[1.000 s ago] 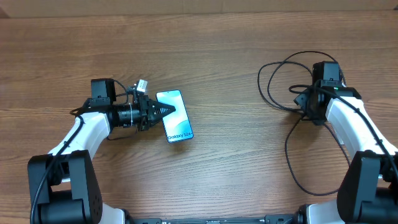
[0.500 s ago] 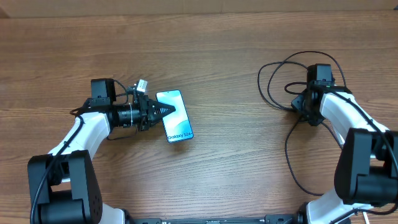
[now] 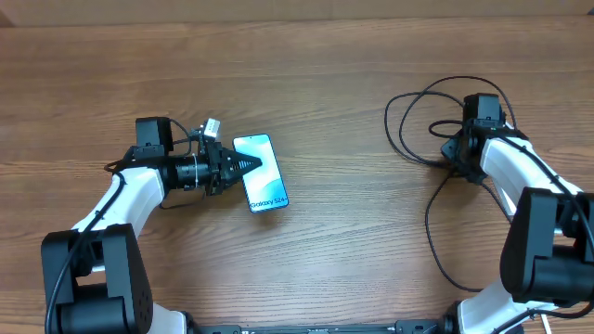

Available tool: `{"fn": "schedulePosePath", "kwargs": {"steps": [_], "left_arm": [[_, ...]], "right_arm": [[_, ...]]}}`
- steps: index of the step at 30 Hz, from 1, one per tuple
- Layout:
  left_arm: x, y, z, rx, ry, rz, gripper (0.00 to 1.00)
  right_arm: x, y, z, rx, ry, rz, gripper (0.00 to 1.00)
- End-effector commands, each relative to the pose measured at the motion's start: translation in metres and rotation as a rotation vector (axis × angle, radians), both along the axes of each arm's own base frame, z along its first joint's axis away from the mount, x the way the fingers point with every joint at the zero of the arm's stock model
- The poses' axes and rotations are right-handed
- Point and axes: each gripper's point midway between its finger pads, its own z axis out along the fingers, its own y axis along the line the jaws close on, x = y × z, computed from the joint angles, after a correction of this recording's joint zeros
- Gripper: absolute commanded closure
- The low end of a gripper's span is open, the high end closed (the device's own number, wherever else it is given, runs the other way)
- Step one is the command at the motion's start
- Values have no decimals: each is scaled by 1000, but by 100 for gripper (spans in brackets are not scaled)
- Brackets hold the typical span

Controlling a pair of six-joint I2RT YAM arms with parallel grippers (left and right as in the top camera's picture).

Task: Plug charger to phone and switch on socket
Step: 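Move the right gripper to the black cable near the power strip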

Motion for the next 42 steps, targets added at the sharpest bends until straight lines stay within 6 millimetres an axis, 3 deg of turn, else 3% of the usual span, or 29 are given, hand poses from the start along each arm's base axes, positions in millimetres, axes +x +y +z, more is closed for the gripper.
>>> {"fn": "schedulePosePath", "kwargs": {"steps": [1,10,16,22,24,29,38,42], "left_arm": [[0,-4,12,-45,-37,-28,96],[0,-4,12,-46,-37,-28,96],[-1,-4,11,-46,-34,-28,96],[-1,-4,11,-47,-34,-29,96],[-1,-4,11,-47,-33,-28,96],[-1,-4,11,-47,-33,-28,96],[-1,-4,11,-47,-33,-28,96],[-1,-4,12,-47,-34,-29,96]], "right_arm": [[-4,-2,-2,-13,10,9,59],[-2,1,-12,8,18,23,61],[-8,2,-23,13,56,23,75],[-9,2,-23,14,60,23,95],[-7,2,-21,12,56,23,96],[3,0,-6,6,47,27,96],[17,-12,50,-56,71,32,96],[18,-12,54,-54,75,32,96]]}}
